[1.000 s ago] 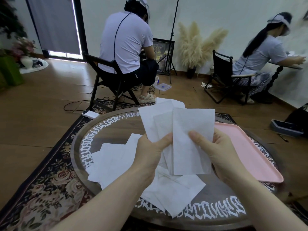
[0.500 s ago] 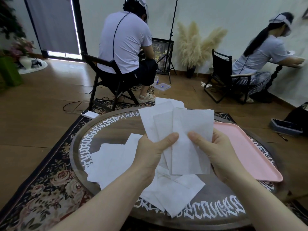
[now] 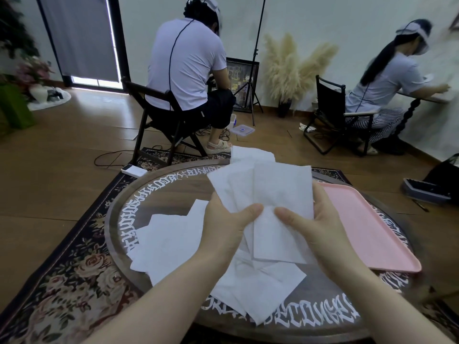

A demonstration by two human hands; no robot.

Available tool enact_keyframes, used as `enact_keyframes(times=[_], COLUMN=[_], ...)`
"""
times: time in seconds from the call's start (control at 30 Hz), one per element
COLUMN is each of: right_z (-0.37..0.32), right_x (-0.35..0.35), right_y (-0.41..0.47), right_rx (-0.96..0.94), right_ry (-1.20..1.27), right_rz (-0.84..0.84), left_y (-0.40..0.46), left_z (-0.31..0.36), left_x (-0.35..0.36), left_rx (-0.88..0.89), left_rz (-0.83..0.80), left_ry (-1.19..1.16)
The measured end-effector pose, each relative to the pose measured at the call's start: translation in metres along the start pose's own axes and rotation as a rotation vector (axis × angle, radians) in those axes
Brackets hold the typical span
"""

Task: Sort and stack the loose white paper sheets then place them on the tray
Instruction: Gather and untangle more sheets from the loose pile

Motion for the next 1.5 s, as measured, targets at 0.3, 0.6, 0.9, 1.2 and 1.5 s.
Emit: enact_keyframes(times=[0.3,0.6,0.9,1.2,1.5], right_z=[-0.007,-0.008,-0.025,-0.009,-0.006], right_x=[0.0,-0.001,-0.007,-0.007,-0.007], right_y=[-0.003,-0.006,-0.008,-0.008,-0.009], right_rx=[-0.142,-0.105,-0.231,0.064,0.066], right_ry=[0.003,0.021,0.006,0.1,0.089], right_rz=[0.001,0.017,0.044,0.102,0.12], left_y=[-0.007,-0.004,-0.006,-0.01,-0.005], left_z=[0.02,0.009,0.022,0.026,0.02], left_x=[0.012,0.016,0.011,0.007,0.005], left_rx=[0.18,0.014,0.119,0.13,0.102], left_rz=[-0.15,-0.217,-0.141,-0.14,-0.109], left_ry=[0.01,-0.03,-0.03,-0.09,-0.046])
Point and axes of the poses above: each hand's wrist, its own y-axis towards the middle knuckle, its own x-axis out of the palm, z = x × y, the point moved 9 cm from there along y, towards the middle knuckle, and after that the axes turned 14 degrees about z, right-handed, at the moved point
